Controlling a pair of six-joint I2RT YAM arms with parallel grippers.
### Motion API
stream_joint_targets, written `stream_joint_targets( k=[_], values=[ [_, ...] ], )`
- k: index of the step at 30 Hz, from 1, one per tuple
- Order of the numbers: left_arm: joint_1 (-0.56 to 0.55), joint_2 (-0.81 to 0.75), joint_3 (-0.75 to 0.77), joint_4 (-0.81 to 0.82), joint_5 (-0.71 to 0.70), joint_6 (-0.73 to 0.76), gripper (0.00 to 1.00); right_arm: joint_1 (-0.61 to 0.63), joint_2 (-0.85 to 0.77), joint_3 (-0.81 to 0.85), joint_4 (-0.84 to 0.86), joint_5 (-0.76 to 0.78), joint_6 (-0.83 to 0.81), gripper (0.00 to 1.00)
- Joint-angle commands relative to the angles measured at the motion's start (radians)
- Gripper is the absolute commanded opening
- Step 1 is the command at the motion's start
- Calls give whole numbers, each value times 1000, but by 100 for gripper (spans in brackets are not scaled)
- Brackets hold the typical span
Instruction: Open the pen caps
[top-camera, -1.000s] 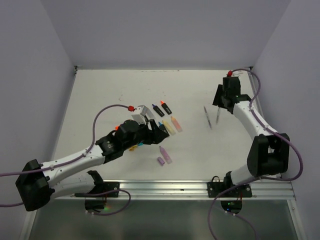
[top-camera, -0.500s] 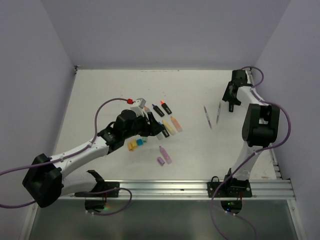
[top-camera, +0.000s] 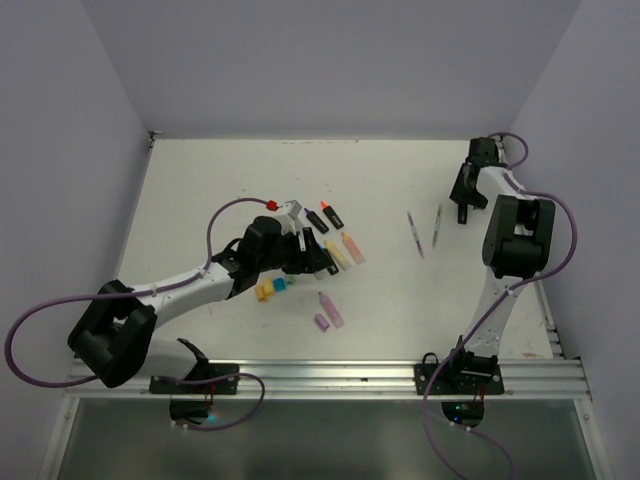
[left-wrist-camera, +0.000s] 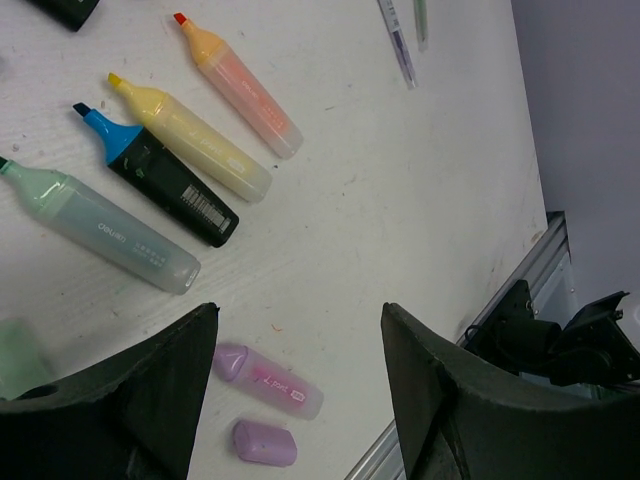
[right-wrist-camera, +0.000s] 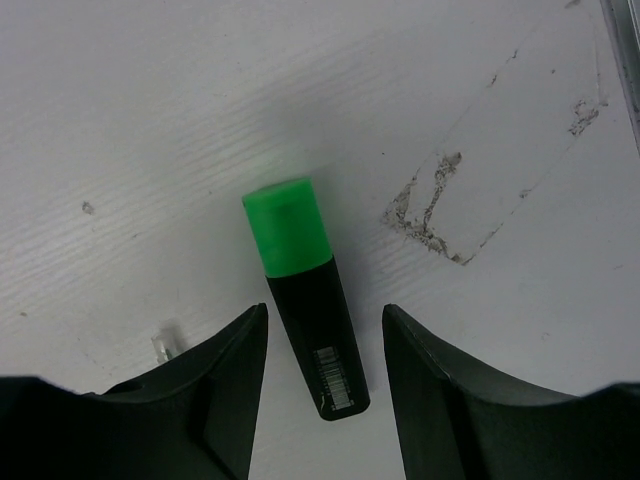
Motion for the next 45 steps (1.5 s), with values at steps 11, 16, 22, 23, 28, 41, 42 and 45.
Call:
stream_joint_targets(
  k=[11, 16, 22, 23, 28, 41, 42, 45],
  values=[
    [25, 17, 45, 61, 69, 17, 70, -20, 50, 25, -62, -97, -67, 49],
    [25, 14, 37, 64, 73, 15, 70, -40, 47, 1, -70, -151, -64, 47],
    [28, 18, 36, 69, 81, 14, 70, -45, 48, -10, -73, -177, -88, 0],
    [27, 21, 34, 72, 82, 14, 70, -45, 47, -12, -73, -183, -88, 0],
    [33, 23, 36, 80, 93, 8, 70, -39, -12, -81, -6, -120, -82, 0],
    [143, 80, 170, 53, 207, -26, 70, 351, -458, -248, -71, 24, -54, 0],
    [152, 78, 180, 55, 214, -32, 70, 381, -495, -260, -85, 18, -50, 0],
    [183, 72, 223, 35, 230, -46, 70, 498, -597, -335, -58, -104, -53, 0]
  ],
)
